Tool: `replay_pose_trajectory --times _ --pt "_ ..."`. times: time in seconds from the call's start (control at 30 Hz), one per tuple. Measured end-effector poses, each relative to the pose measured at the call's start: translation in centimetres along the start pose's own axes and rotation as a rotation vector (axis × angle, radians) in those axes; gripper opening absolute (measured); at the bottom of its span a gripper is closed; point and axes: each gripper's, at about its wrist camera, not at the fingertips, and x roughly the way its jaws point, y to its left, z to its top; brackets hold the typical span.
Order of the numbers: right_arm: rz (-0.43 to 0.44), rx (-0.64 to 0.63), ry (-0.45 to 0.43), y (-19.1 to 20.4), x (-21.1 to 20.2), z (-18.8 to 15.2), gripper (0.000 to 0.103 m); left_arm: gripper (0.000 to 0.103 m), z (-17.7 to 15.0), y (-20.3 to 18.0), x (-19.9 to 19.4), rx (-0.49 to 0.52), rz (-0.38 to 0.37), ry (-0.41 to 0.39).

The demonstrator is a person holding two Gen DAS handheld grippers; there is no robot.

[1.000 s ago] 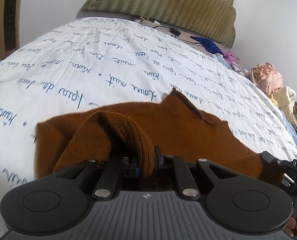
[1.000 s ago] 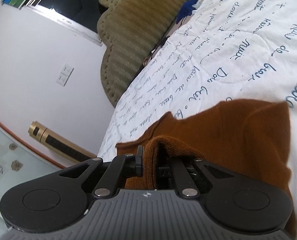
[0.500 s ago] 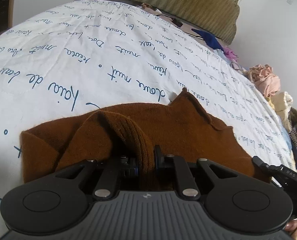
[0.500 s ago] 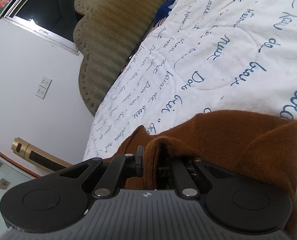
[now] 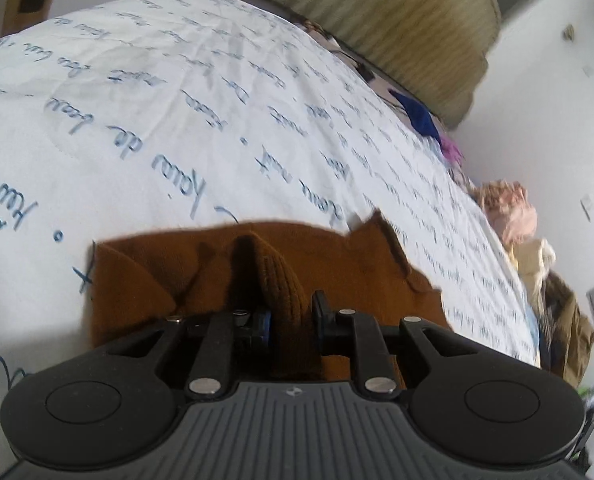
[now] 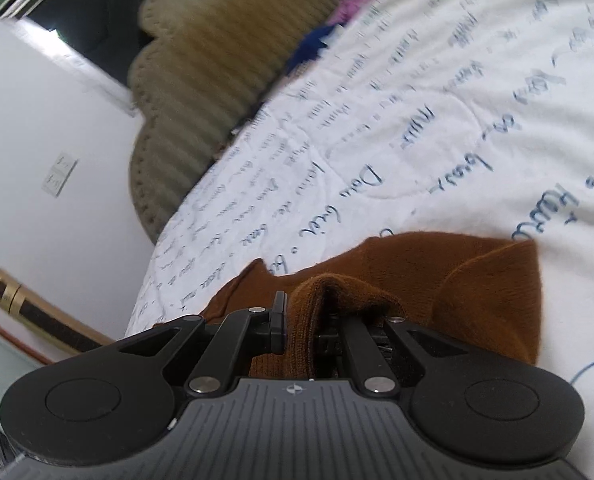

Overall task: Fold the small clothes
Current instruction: 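Open the left gripper and lift it away while the right gripper keeps holding the hem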

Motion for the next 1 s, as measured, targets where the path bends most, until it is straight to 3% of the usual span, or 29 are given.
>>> replay_pose_trajectory --times 0.37,0.43,0.5,0.57,0.67,0.83,1.0 --pt "0.027 0.128 0.048 -0.8 2.1 1.5 0.013 0.019 2.4 1.3 1.1 -0.080 0.057 -0.047" --pt "0.050 0.157 0.059 -0.8 2.5 2.3 0.019 0.019 3.0 1.5 1.1 -0.108 0.060 -0.061" --pt "0.074 0.219 0.070 -1.1 2.9 3.2 0.041 0.019 3.8 2.0 0.9 -0.163 0.058 -0.084" --pt "0.120 0.325 0.085 -2.0 3.2 4.1 0.053 0.019 4.3 2.9 0.6 -0.235 0.052 -0.104" --pt "0.127 0.454 0.113 -3.5 3.1 5.0 0.054 0.019 4.0 3.3 0.0 -0.224 0.077 -0.102" --pt "0.135 0.293 0.068 -2.7 0.7 5.5 0.055 0.019 2.1 2.7 -1.4 -0.130 0.116 -0.119" --pt "0.190 0.121 0.175 -0.2 0.1 3.2 0.055 0.019 -0.1 -0.3 -2.1 -0.021 0.065 -0.120"
